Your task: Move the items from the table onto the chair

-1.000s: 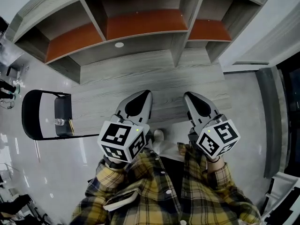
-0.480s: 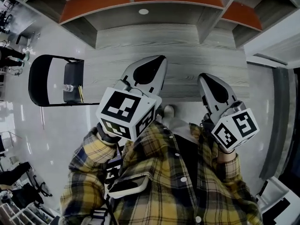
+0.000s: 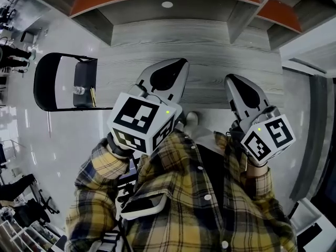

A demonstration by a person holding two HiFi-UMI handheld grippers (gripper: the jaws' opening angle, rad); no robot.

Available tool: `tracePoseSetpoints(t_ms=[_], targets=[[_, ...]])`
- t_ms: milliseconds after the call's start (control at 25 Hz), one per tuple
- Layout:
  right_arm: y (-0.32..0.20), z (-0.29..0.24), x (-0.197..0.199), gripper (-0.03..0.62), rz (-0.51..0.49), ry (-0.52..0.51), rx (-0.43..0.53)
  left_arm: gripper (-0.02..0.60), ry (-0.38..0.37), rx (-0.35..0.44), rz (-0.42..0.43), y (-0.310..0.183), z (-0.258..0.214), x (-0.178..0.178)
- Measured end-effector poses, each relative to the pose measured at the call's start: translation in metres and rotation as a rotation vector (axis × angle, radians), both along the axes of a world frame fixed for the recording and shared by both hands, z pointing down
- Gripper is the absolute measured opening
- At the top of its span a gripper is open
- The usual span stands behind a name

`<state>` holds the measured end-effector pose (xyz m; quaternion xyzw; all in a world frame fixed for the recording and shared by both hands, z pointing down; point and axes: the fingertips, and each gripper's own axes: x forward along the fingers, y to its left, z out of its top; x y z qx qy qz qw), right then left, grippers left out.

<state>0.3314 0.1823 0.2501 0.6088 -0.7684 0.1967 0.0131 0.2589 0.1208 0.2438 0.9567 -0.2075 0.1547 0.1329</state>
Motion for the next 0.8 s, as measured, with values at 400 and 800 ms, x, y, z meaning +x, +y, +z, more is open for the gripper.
tracePoseSetpoints(t_ms=[400, 800], targets=[[-0.002, 0.005, 0.004, 0.017, -0.010, -0.012, -0.021, 0.003, -0.021, -0.016, 0.002, -0.003, 0.008, 0.003], [-0.007, 0.000, 0.007, 0.017, 0.001, -0.013, -0.020, 0.003, -0.023, -0.014, 0.012, -0.008, 0.006, 0.006]])
